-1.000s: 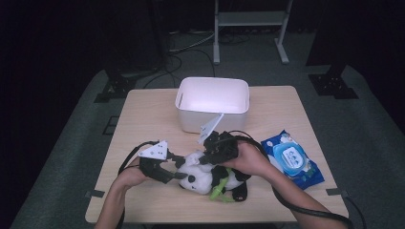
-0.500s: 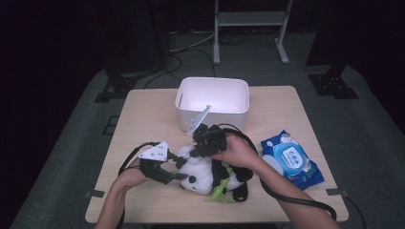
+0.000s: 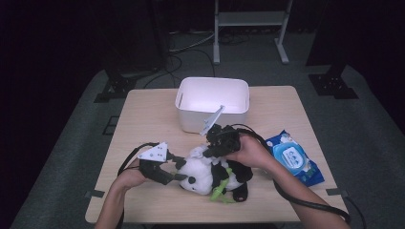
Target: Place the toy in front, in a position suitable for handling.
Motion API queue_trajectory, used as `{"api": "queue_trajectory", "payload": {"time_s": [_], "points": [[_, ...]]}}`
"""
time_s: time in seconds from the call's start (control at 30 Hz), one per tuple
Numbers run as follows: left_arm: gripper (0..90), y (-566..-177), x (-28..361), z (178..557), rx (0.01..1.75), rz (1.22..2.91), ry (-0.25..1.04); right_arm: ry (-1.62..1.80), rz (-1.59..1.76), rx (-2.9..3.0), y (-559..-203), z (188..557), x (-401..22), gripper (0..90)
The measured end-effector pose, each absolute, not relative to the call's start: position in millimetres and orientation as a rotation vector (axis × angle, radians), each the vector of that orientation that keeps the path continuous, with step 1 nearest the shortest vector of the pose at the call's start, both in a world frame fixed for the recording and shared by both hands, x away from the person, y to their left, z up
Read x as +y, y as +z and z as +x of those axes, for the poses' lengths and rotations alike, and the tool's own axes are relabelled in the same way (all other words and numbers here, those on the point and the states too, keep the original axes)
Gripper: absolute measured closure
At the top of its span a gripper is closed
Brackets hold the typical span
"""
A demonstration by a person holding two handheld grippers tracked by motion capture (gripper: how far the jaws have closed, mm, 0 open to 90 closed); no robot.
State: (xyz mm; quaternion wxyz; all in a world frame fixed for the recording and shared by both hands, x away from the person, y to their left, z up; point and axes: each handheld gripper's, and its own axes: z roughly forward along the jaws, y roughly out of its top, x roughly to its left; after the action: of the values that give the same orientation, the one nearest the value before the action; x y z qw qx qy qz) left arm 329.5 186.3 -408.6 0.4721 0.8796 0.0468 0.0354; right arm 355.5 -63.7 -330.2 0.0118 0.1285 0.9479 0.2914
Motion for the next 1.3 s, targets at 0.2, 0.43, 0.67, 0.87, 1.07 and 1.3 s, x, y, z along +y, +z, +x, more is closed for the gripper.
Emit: {"api": "queue_trajectory", "payload": {"time_s": [0.2, 0.43, 0.67, 0.87, 1.07, 1.3], "points": [[40.9, -408.9, 186.6, 330.2, 0.131, 2.153, 0.078, 0.885, 0.412, 2.966, -331.6, 349.0, -76.8, 83.3], [40.9, -409.3, 186.9, 331.8, 0.148, 2.152, 0.066, 0.883, 0.378, 2.969, -330.7, 336.0, -82.8, 83.3], [40.7, -410.0, 187.7, 332.1, 0.15, 2.149, 0.062, 0.87, 0.333, 2.974, -329.4, 322.2, -80.9, 83.2], [40.7, -410.2, 187.8, 333.3, 0.149, 2.148, 0.06, 0.885, 0.33, 2.965, -325.7, 316.3, -90.8, 83.0], [40.7, -410.6, 188.1, 333.7, 0.151, 2.146, 0.058, 0.838, 0.368, 2.916, -319.0, 316.1, -106.3, 83.0], [40.7, -411.1, 188.7, 335.0, 0.167, 2.144, 0.051, 0.847, 0.445, 2.879, -320.2, 325.9, -127.3, 82.9]]}}
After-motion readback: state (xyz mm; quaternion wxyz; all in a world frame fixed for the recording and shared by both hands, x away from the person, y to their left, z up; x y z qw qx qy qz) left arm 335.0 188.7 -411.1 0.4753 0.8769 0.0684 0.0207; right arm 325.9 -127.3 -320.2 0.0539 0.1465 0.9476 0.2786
